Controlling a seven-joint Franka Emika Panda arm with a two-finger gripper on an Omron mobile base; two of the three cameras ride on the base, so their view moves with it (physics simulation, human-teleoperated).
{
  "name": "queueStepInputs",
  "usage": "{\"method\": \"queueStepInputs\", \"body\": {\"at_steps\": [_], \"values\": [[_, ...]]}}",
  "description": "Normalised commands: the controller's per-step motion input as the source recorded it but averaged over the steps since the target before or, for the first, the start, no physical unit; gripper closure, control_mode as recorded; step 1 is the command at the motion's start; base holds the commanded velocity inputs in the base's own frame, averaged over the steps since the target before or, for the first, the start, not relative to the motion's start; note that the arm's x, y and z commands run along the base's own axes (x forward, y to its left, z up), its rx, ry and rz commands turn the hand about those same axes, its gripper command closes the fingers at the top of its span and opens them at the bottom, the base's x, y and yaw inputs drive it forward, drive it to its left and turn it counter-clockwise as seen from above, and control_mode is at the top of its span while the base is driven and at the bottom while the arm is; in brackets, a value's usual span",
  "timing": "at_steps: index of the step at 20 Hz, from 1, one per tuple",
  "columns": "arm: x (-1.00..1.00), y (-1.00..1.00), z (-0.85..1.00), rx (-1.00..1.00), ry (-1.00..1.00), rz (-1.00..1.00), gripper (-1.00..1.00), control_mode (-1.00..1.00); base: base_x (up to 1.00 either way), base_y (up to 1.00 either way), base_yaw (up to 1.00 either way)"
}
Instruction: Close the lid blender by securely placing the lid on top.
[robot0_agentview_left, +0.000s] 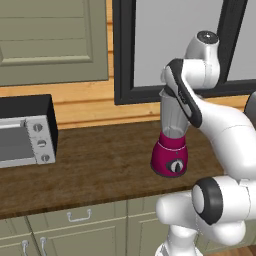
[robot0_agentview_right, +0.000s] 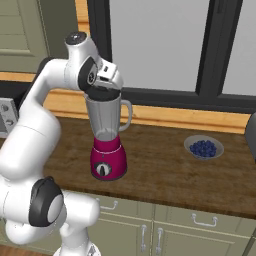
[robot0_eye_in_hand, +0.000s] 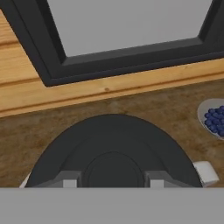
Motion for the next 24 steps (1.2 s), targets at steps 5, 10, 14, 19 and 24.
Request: {"method": "queueStepInputs", "body": {"at_steps": [5,10,14,19,24], "values": [[0.00,0.22,-0.17,-0.04,0.00,0.00,1.00,-1.00,0.00,0.00,0.00],[0.00,0.28,-0.08,-0.04,0.00,0.00,1.00,-1.00,0.00,0.00,0.00],[0.00,0.32,-0.02,-0.04,0.00,0.00,1.00,-1.00,0.00,0.00,0.00],[0.00,0.37,0.00,-0.03,0.00,0.00,1.00,-1.00,0.00,0.00,0.00],[0.00,0.28,0.00,0.00,0.00,-0.01,1.00,-1.00,0.00,0.00,0.00]]}}
